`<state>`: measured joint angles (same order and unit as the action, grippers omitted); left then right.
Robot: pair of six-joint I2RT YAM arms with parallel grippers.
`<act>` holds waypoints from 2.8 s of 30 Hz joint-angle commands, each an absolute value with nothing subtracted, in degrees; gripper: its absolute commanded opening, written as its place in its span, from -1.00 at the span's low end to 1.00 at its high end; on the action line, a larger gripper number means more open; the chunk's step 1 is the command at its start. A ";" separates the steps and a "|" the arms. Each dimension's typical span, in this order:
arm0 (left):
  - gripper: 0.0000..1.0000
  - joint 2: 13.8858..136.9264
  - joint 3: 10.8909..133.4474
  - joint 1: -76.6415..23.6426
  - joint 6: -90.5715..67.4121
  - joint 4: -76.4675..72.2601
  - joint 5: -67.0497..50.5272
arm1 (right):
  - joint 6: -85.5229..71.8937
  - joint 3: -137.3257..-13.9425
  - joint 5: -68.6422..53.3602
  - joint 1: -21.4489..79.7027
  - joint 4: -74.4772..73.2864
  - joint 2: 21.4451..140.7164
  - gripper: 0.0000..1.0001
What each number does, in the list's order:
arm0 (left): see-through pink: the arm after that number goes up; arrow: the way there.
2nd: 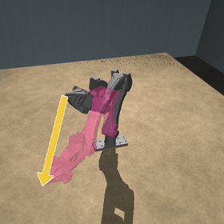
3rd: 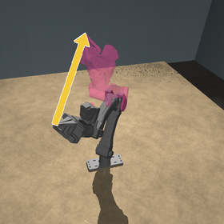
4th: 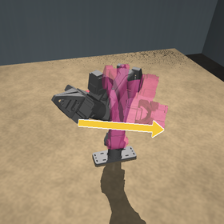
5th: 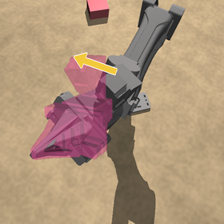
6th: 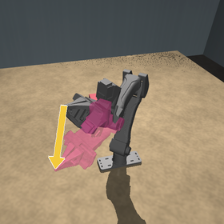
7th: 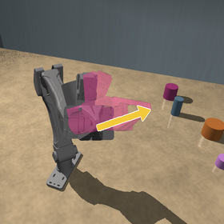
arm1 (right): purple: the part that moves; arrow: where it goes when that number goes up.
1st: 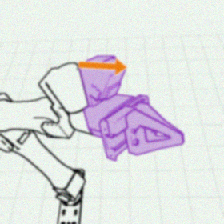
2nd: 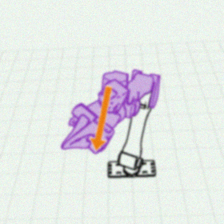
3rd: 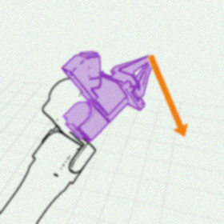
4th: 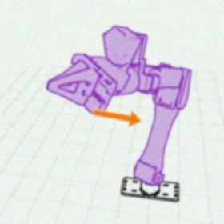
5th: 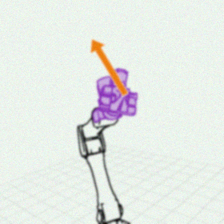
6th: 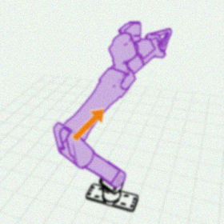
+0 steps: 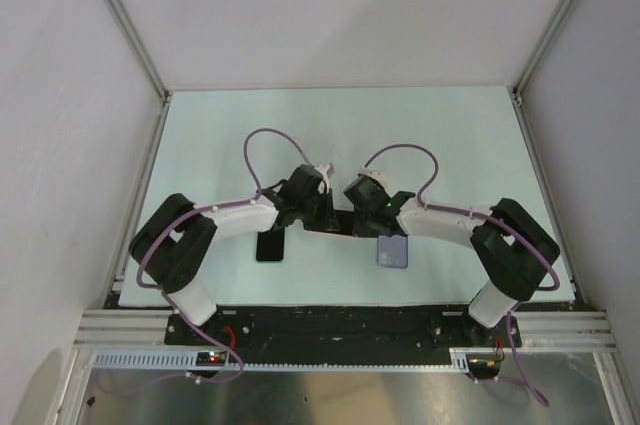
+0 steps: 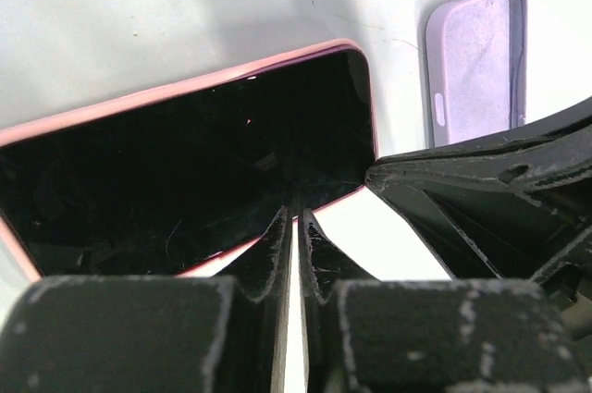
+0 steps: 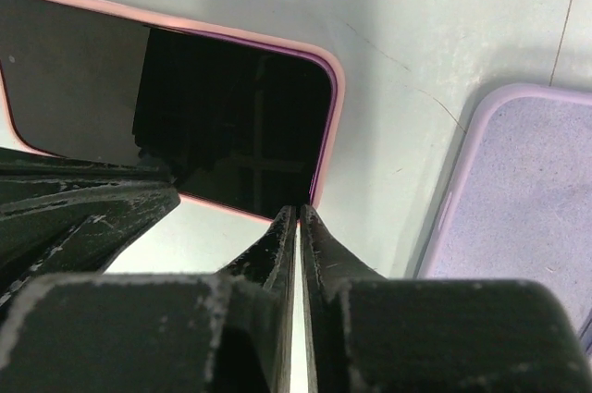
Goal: Put the phone into the phone case
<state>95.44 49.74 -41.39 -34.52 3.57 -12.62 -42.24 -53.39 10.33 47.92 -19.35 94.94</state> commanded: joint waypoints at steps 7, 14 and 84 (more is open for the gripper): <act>-0.80 81.84 46.31 -41.59 -35.18 5.64 -8.34 | -36.49 -58.41 2.43 42.77 -17.93 89.19 -0.65; -0.81 78.81 39.22 -45.06 -38.76 3.35 -6.74 | -31.88 -64.82 0.69 36.78 -16.43 94.94 -0.63; -0.46 81.45 36.03 -44.89 -32.35 4.59 -4.73 | -43.14 -45.53 3.83 51.74 -11.53 87.50 -0.48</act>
